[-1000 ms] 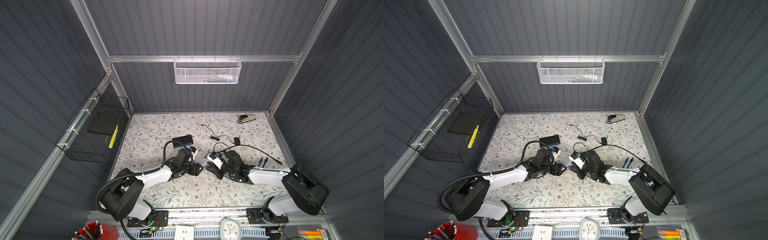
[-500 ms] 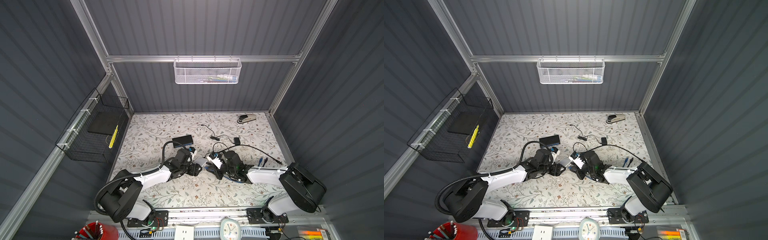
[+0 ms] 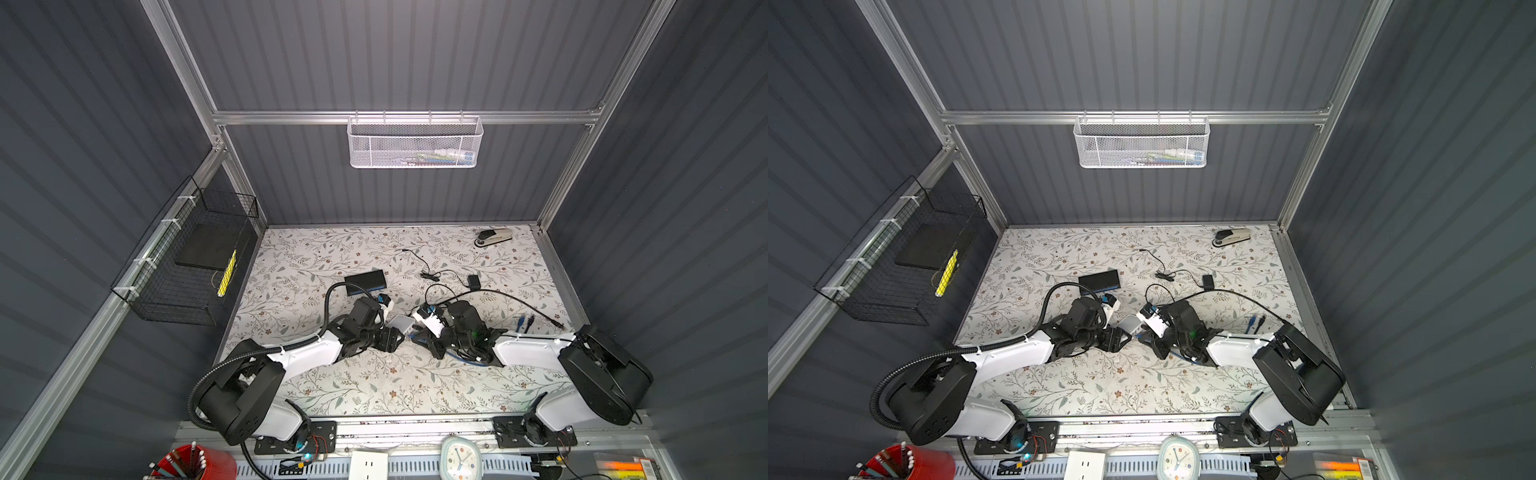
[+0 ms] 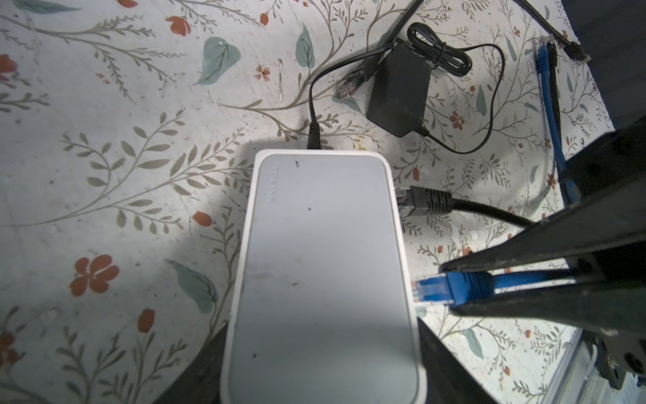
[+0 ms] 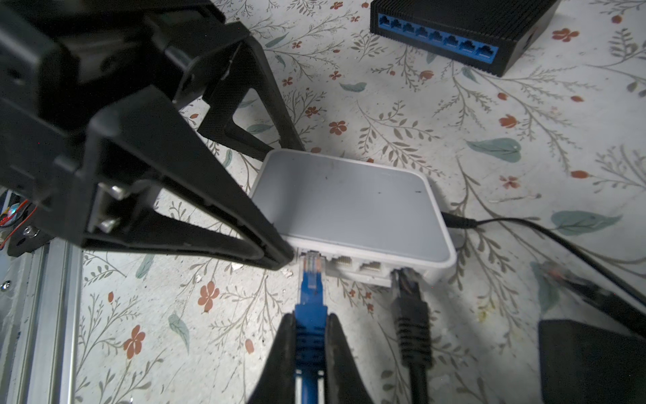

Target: Insert the plug into the switch port

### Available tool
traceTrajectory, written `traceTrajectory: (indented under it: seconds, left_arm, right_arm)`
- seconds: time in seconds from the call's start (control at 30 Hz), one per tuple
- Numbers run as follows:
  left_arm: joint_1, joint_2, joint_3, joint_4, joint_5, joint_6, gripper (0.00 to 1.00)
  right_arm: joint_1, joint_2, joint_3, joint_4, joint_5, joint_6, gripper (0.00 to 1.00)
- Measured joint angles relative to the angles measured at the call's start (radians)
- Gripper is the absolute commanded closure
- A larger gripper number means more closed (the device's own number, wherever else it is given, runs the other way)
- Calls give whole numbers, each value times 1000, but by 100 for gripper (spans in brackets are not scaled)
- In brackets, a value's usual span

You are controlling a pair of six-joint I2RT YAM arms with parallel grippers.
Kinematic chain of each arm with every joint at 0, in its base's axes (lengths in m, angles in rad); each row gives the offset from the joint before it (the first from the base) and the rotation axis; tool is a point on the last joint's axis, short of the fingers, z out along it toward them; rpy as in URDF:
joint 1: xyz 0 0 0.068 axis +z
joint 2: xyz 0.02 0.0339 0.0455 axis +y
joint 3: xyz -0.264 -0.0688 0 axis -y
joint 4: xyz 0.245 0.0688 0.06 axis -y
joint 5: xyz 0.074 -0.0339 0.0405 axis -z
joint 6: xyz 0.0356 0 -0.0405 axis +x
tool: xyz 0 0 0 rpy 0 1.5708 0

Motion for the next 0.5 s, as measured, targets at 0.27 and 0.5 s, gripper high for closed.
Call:
traceTrajectory:
  seconds: [0.27,0.5]
  left_arm:
    - [7,0,0,-3,7,25,47]
    - [16,5,0,-10,29,64,51]
  right_arm:
    - [1,26,75,-106,-3,4,100]
    - [1,42,128,-199,-20,-10,100]
